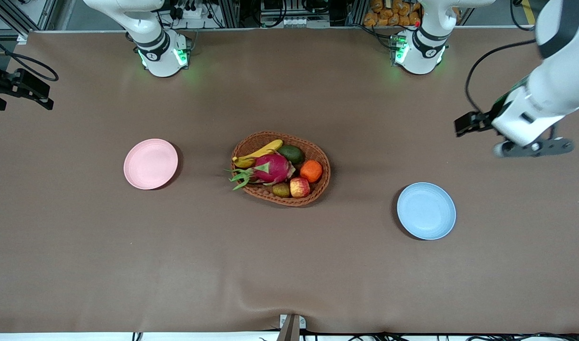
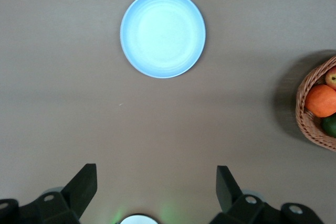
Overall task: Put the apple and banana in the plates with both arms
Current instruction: 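Move the left gripper over the fruit basket toward the apple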
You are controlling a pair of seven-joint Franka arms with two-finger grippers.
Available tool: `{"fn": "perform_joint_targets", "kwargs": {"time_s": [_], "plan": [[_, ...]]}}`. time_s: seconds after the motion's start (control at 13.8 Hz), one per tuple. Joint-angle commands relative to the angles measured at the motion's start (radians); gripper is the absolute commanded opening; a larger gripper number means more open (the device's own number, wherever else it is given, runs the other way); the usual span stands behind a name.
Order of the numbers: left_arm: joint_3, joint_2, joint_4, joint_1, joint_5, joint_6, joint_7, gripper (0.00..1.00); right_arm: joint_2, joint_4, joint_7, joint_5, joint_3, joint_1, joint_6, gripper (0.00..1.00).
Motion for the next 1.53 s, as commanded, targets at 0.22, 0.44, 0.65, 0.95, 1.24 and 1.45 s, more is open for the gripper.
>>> {"fn": "perform_joint_targets", "kwargs": {"time_s": [0.22,0.44,0.65,0.95,1.24,1.45], "plan": [[-0.107,0.112,0.012,-0.009,-0.005,0.12,-0.133,1.0,0.011,0.018,0.011,0.018,0.006,-0.014,-0.012,1.0],[-0.134,0.173,0.017,-0.042,-0.002,0.2,-0.196,1.0,0.009,0.017,0.011,0.018,0.006,-0.015,-0.012,1.0],[-0.134,0.255,0.035,-0.121,0.002,0.263,-0.286,1.0,0.011,0.017,0.01,0.018,0.008,-0.015,-0.017,1.0],[-0.133,0.344,0.069,-0.205,0.004,0.37,-0.409,1.0,0.009,0.018,0.01,0.019,0.006,-0.014,-0.018,1.0],[-0.122,0.462,0.13,-0.285,0.007,0.476,-0.521,1.0,0.009,0.017,0.011,0.019,0.006,-0.014,-0.02,1.0],[-0.116,0.514,0.132,-0.328,0.005,0.565,-0.586,1.0,0.009,0.017,0.011,0.019,0.006,-0.014,-0.02,1.0]]}}
